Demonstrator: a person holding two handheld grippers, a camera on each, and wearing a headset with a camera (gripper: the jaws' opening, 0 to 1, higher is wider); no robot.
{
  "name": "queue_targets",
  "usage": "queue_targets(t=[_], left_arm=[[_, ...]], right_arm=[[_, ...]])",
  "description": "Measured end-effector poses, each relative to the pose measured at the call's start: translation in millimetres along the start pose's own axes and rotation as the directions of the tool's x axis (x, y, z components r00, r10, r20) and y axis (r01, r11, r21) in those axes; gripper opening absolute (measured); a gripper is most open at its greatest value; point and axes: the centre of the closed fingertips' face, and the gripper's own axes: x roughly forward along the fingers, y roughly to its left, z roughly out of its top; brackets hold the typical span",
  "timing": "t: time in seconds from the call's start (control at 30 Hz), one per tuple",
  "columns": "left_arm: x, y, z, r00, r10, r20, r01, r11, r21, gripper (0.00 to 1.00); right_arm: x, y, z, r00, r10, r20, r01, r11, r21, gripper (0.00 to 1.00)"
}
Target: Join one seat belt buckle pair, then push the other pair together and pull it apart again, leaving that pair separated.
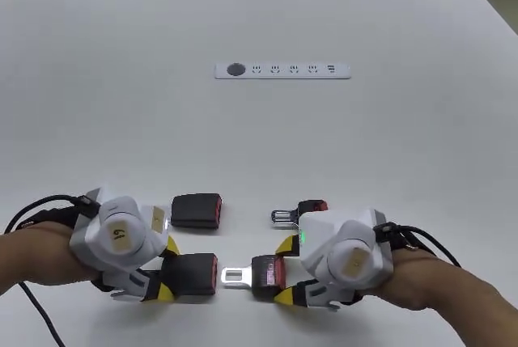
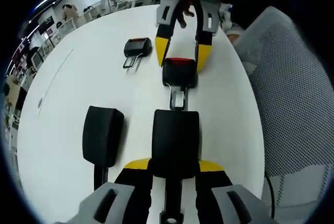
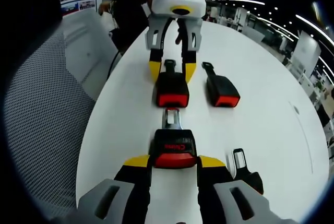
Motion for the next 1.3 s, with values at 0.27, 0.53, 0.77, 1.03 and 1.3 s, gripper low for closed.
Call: queue_targets(t=[0.27,0.53,0.77,1.03,1.3], left_arm=[[0.0,0.4,-0.5,1.0000,0.000,0.001,0.000,1.000,-0.002,0.33],[0.6,1.1,-2.8,0.9999,-0.003,0.012,0.003,1.000,0.008,0.33],[0.3,1.4,-2.3,0.9999,0.000,0.017,0.000,1.000,-0.002,0.32],[0.1,1.7,-3.1,0.9998,0.003,0.018,-0.003,1.000,0.003,0.32],[0.1,2.1,-3.1,0.9998,0.003,0.022,-0.003,1.000,0.000,0.32]], right_arm=[[7.8,-1.6,9.5,1.0000,0.001,0.007,-0.001,1.000,0.005,0.31],[13.5,0.0,18.2,0.9997,-0.004,0.023,0.004,1.000,-0.028,0.30],[12.8,0.3,18.5,0.9994,0.005,0.035,-0.005,1.000,0.006,0.30],[13.2,0.3,18.7,0.9991,0.010,0.042,-0.010,1.000,0.019,0.29],[15.7,-1.8,21.0,0.9985,-0.002,0.055,0.000,1.000,0.026,0.29]])
